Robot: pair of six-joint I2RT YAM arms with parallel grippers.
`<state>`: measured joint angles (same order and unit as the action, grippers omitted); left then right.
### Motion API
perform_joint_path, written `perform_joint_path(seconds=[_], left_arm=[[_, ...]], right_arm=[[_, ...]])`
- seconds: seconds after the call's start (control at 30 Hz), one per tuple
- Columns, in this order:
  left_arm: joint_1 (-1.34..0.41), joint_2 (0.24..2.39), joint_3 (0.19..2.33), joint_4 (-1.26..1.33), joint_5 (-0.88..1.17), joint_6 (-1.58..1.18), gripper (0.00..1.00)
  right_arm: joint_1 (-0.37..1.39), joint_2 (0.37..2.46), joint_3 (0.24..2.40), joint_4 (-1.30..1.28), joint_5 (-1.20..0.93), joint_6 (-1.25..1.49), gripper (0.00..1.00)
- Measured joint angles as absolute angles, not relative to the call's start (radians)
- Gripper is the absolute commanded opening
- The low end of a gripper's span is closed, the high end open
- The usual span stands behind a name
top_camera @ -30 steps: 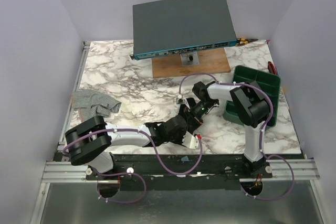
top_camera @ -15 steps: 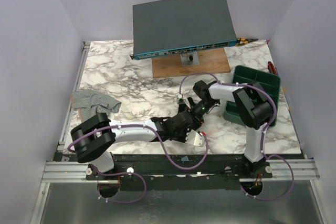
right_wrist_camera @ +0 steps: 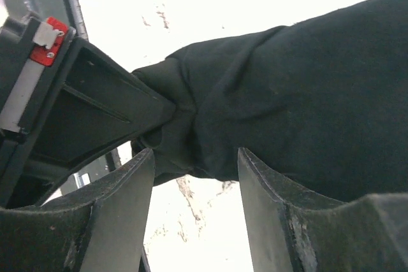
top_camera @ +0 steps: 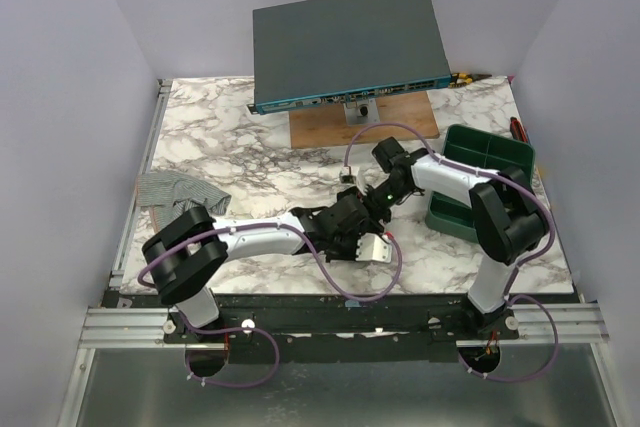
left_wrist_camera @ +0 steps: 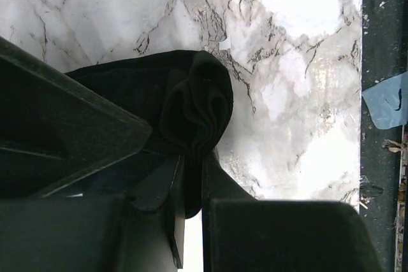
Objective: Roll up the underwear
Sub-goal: Roll the underwear to the center of the board.
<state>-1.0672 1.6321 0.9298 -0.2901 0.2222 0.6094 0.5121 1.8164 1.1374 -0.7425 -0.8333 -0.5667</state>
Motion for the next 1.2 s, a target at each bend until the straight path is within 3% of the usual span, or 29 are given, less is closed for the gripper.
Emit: perform_joint_path(seconds=[0.5,1.2], left_arm=[[-0.963,1.685,0.982,-0.316,0.415,0.519,0.0],[-0.81,1.866,1.182,-0.516,0.728,0.461,0.0]], right_arm=[[0.432,1.676,1.129,-0.689,-0.742,-0.508,0.59],[0.364,1.426,0.94,-0.469,-0.516,-0.392,0.59]])
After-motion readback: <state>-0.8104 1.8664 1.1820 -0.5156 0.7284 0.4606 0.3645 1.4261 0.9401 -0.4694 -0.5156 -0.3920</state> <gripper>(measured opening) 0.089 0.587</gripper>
